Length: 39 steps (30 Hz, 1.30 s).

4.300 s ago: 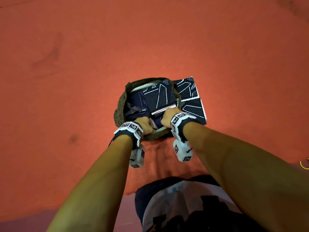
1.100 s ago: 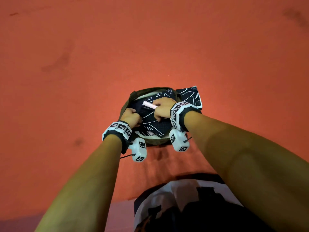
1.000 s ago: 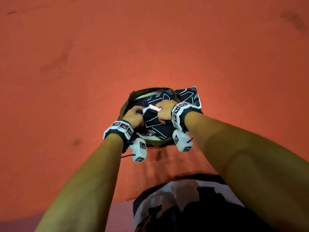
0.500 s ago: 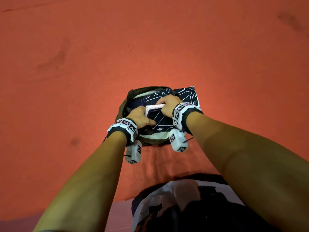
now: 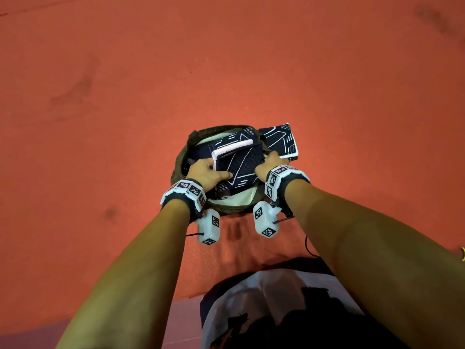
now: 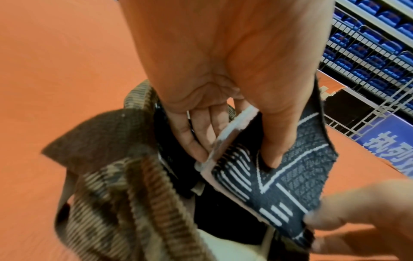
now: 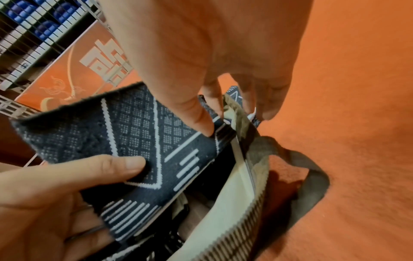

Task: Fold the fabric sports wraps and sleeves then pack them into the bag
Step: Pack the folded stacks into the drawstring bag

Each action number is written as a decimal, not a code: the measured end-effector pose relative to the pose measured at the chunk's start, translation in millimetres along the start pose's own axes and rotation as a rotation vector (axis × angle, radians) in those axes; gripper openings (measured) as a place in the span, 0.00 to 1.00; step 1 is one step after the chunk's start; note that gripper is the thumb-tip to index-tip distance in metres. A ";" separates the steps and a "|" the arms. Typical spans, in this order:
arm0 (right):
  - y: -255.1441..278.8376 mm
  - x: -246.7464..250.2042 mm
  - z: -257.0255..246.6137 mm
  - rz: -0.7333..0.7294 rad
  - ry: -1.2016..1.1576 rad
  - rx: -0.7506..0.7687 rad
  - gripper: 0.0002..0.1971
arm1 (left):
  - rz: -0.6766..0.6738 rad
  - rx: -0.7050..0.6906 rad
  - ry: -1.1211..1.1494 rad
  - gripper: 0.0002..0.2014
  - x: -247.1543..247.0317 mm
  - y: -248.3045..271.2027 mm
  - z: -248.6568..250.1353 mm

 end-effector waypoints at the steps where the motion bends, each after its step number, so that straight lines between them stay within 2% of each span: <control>1: 2.2 -3.4 1.9 -0.055 -0.011 0.018 0.19 | -0.011 0.008 0.007 0.15 -1.5 0.6 -0.8; 3: 5.9 -8.0 4.2 -0.144 -0.039 0.034 0.07 | -0.041 0.008 0.014 0.18 -4.6 3.2 -2.1; 6: 7.1 -10.2 9.1 -0.162 -0.080 0.018 0.07 | -0.081 0.009 0.033 0.26 -10.0 2.0 -9.1; 10: 5.8 -13.2 11.7 -0.135 -0.061 0.032 0.08 | -0.075 0.028 -0.012 0.23 -15.6 0.8 -17.1; 13: 6.7 -10.3 17.1 -0.113 -0.022 0.065 0.06 | -0.042 0.025 -0.037 0.28 -17.1 -1.4 -18.2; 17: 7.2 -7.9 26.0 -0.154 -0.012 0.093 0.15 | 0.015 -0.051 -0.042 0.17 -17.6 -0.3 -7.9; 21: 7.6 -4.7 24.9 -0.075 0.021 0.115 0.03 | 0.073 -0.095 0.058 0.17 -13.4 -1.2 -3.1; 23: 7.5 -4.1 22.7 -0.034 -0.005 0.118 0.02 | 0.130 -0.099 0.099 0.18 -11.0 -1.1 -4.2; 26: 5.3 -0.4 20.2 0.008 -0.063 0.098 0.07 | 0.191 -0.120 0.055 0.19 -12.5 1.5 -3.7; 30: 2.4 5.3 19.7 0.128 -0.169 0.029 0.24 | 0.065 -0.059 -0.196 0.22 -30.8 -1.3 -9.1; 32: 1.0 4.6 20.3 0.138 -0.181 0.036 0.29 | -0.002 -0.014 -0.298 0.24 -40.4 -2.3 -15.2; 35: -0.5 3.1 22.2 0.155 -0.157 0.059 0.27 | -0.091 0.039 -0.314 0.26 -47.2 -3.7 -21.4; 39: -0.8 1.7 21.0 0.146 -0.115 0.090 0.23 | -0.207 0.006 -0.133 0.34 -44.6 -5.5 -16.1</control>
Point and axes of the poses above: each hand's wrist, its own y-axis away from the middle knuckle, its own x-axis out of the back of the hand, z = x × y, the point moved 4 cm from there along -y, towards the middle knuckle, and after that the axes turned 14 degrees about x, right-handed, at the moved point
